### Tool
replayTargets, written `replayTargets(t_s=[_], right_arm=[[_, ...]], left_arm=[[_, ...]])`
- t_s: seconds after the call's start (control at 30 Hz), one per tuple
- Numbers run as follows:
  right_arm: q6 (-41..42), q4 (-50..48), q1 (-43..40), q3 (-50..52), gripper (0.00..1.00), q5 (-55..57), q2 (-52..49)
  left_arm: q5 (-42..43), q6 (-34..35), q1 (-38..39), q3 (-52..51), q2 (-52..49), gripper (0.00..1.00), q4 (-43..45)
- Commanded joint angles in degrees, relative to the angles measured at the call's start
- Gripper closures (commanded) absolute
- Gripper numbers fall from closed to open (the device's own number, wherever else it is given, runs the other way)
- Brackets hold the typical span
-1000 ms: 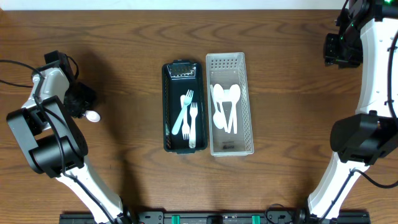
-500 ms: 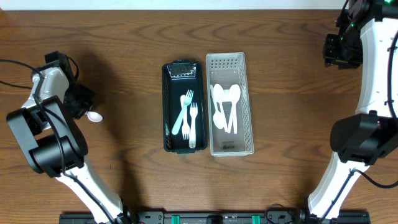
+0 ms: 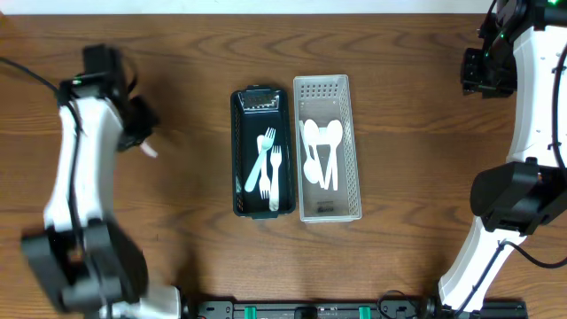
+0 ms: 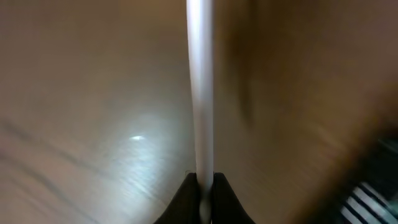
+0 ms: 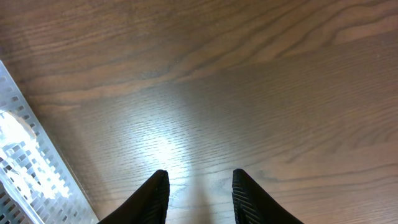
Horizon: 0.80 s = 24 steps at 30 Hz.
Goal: Pack container
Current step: 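Place the fourth fork into the black basket and release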
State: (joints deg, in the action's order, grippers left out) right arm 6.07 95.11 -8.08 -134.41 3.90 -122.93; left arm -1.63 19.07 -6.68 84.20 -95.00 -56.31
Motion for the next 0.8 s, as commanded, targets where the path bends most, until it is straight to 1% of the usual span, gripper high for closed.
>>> replayTargets(t_s=[0.0,0.1,0.2,0.3,0.43,0.6,0.77], right_arm=[[0.7,0.02,0.22,-1.03,0.63,0.17,1.73],[0.7,0.04,0.22,-1.03,0.63,0.17,1.73],[0.68,0.04,0.22,-1.03,0.63,0.17,1.73],[0.68,0.09,0.22,-1.03,0.63,0.17,1.73],[0.68,0.28,0.22,-1.03,0.62,0.17,1.73],[0.68,0.83,0.22,-1.03,0.63,0.17,1.73],[0.7,1.16,0.22,-1.03,0.62,0.17,1.73]], left_arm=[[1.01,-12.33,9.01,1.66,7.48,0.95,0.24],[1.01,-17.25,17.62,1.81,10.62,0.94,1.57],[1.01,-20.81,24.76,1.79,10.4,0.94,2.89],[0.98,-21.64,28.89,1.75,7.8,0.94,4.0],[1.01,-21.64,30.01,1.51,1.18,0.94,4.74],[1.01,-21.51,29.05,1.53,-10.36,0.94,4.74],[1.05,-19.5,28.98,1.53,-18.6,0.94,4.74]])
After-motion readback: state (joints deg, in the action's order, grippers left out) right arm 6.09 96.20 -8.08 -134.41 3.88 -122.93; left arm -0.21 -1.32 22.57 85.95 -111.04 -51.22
